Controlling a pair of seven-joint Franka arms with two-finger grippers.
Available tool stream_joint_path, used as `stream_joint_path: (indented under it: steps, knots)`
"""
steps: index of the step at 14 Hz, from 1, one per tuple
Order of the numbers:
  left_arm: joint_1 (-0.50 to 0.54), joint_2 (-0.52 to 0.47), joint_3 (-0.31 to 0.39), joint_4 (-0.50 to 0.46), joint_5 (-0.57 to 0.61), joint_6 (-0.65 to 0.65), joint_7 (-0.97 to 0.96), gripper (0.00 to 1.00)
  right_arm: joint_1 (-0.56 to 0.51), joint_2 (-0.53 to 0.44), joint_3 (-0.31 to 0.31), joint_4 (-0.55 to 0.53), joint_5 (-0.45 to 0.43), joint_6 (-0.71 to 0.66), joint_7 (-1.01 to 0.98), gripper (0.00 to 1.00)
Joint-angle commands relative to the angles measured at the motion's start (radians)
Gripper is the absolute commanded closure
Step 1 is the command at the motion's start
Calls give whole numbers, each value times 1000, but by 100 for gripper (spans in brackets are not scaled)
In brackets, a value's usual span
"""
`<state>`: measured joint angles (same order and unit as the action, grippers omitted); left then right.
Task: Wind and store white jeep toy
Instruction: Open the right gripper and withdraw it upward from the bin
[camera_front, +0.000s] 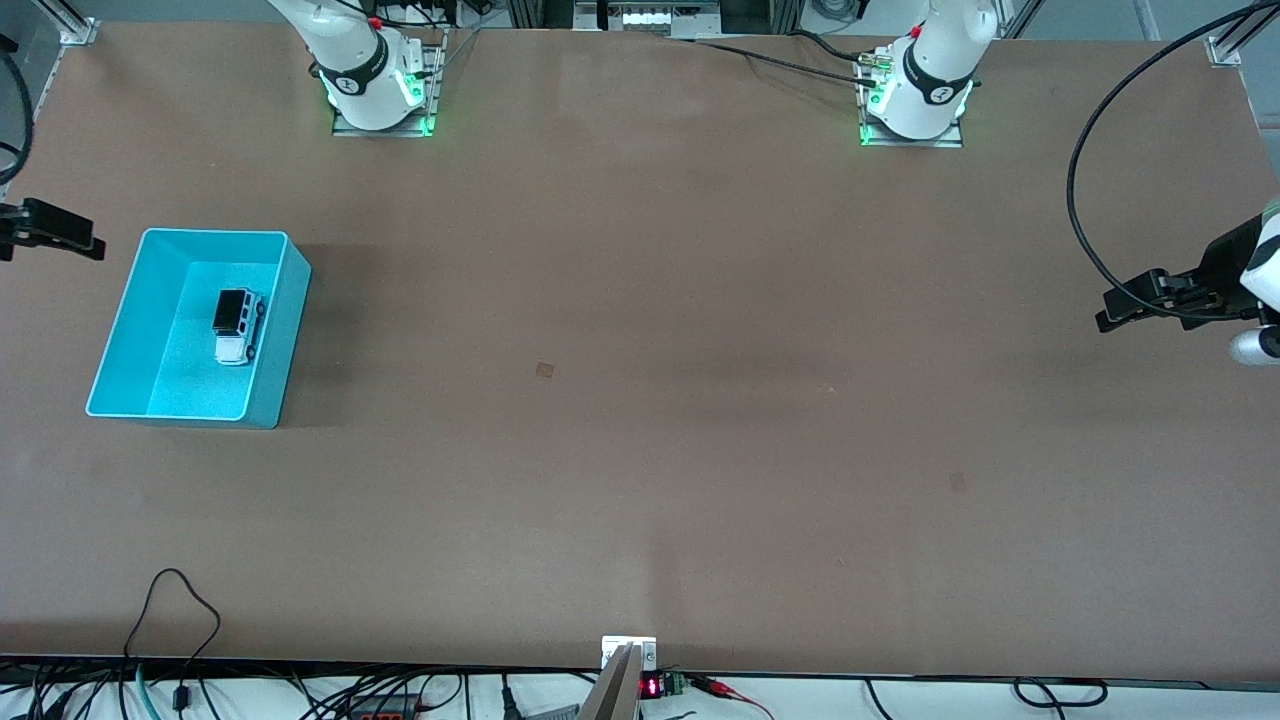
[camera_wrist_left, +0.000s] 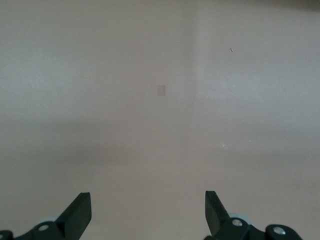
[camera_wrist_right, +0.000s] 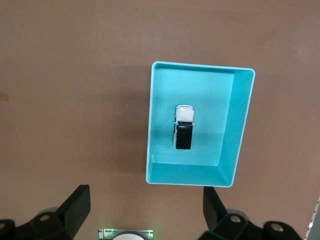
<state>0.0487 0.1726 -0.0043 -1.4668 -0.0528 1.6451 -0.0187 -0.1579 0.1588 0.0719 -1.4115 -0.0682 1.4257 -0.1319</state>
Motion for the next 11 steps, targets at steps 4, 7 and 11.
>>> stream_joint_path:
  steps: [4,7,11]
  knots:
    - [0,-24,-3,-17,-10,1,-1,0,107,-126,-73,-212,16,108,17,0]
    - [0,-28,-3,-27,-10,1,-1,0,130,-140,-107,-238,18,121,9,0]
    - [2,-36,-5,-33,-10,2,-1,0,130,-134,-107,-218,10,121,5,0]
